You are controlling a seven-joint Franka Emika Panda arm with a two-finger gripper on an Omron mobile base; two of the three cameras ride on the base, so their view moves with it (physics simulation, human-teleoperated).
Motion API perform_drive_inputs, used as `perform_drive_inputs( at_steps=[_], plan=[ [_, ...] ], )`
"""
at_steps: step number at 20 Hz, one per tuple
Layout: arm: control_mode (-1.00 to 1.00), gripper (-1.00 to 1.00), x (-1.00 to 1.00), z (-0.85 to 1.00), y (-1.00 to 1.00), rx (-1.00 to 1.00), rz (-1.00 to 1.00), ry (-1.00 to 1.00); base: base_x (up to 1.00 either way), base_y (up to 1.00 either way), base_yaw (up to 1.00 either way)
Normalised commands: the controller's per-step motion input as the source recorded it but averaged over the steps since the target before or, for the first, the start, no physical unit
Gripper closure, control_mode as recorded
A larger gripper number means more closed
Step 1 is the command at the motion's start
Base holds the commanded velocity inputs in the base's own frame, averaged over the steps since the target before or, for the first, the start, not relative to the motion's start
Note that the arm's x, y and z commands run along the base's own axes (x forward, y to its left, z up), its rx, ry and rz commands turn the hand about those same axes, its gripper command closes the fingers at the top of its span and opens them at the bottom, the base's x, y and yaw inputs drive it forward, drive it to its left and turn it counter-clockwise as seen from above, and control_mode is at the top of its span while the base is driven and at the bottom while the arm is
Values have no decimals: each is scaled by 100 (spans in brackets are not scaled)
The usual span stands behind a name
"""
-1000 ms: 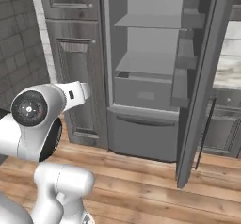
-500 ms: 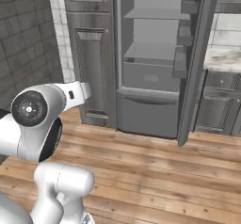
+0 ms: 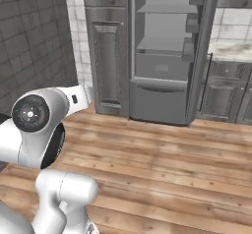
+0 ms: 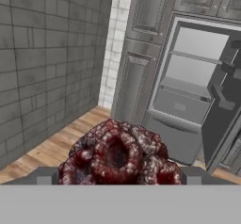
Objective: Take the cake and donut from the fridge and place them on the empty tray on the dining counter.
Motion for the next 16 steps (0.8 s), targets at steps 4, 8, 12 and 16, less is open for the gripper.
perform_drive_inputs(
  at_steps=[4, 8, 12, 16],
  plan=[
    [100, 100, 0, 0, 0, 0, 0, 0, -100, 0, 0],
    [100, 100, 0, 0, 0, 0, 0, 0, -100, 0, 0],
    [100, 100, 0, 0, 0, 0, 0, 0, -100, 0, 0],
    [100, 100, 0, 0, 0, 0, 0, 0, -100, -23, 0]
  ],
)
